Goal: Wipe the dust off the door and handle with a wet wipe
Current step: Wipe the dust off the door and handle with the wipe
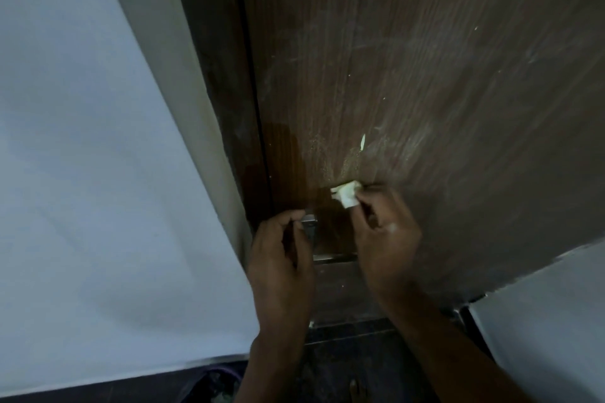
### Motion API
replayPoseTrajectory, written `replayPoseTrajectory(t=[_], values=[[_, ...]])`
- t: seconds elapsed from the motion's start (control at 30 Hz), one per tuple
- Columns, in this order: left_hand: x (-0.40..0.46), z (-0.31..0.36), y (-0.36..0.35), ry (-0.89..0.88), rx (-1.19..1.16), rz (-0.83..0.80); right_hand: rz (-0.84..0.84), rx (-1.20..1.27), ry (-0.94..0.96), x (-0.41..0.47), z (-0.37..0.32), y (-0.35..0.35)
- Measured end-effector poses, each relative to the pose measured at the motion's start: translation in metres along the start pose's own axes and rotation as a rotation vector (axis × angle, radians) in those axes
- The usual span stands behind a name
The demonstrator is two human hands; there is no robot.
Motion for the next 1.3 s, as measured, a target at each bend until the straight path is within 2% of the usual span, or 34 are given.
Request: replayPoseTrajectory(t=[0.13,0.2,0.3,0.37,0.5,0.57,0.73,0.77,0.83,0.93,0.97,1.0,1.1,1.17,1.23,1.3], values=[[0.004,0.003,0.000,-0.008,-0.034,0.040,-0.197,-0.089,0.169,-0.004,-0.025,-0.018],[0.005,0.003,0.003,-0.014,-0.068,0.065,-0.136,-0.054,0.235,0.012,-0.035,-0.014],[0.005,0.006,0.005,-0.009,-0.083,0.083,0.093,0.001,0.311,0.042,-0.045,0.006],[0.005,0.009,0.005,-0.026,-0.079,0.108,0.116,-0.009,0.358,0.047,-0.042,0.012],[0.007,0.010,0.004,-0.065,-0.073,0.122,-0.183,-0.138,0.338,0.017,-0.025,0.000],[0.009,0.010,0.003,-0.071,-0.073,0.111,-0.237,-0.144,0.336,0.012,-0.025,-0.003],[0.006,0.008,0.002,-0.100,-0.066,0.098,0.043,-0.090,0.472,0.052,-0.051,0.001],[0.005,0.007,0.001,-0.093,-0.064,0.092,0.048,-0.090,0.511,0.058,-0.054,0.000],[0.004,0.008,-0.001,-0.068,-0.067,0.071,-0.047,-0.128,0.580,0.055,-0.048,-0.003],[0.003,0.008,0.000,-0.058,-0.070,0.060,-0.281,-0.169,0.501,0.029,-0.019,0.000],[0.003,0.008,0.001,-0.065,-0.068,0.059,-0.304,-0.156,0.456,0.022,-0.011,0.004],[0.003,0.008,0.002,-0.067,-0.069,0.055,-0.266,-0.148,0.436,0.020,-0.005,0.009],[0.003,0.009,0.000,-0.059,-0.075,0.034,0.023,-0.072,0.405,0.036,-0.008,0.020],[0.004,0.011,-0.002,-0.075,-0.071,0.035,0.146,-0.061,0.386,0.046,-0.021,0.020],[0.006,0.014,-0.003,-0.085,-0.071,0.049,0.076,-0.073,0.402,0.044,-0.032,0.007],[0.008,0.014,-0.006,-0.072,-0.075,0.056,-0.123,-0.091,0.411,0.029,-0.035,-0.005]])
Point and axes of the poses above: each hand's wrist, its own x-axis towards the middle knuckle, its own y-axis out of the back of the hand, z = x × y, the point moved 1 cm from there along x, towards the middle knuckle, and after that the axes turned 14 degrees about -z, right-handed, at the moved point
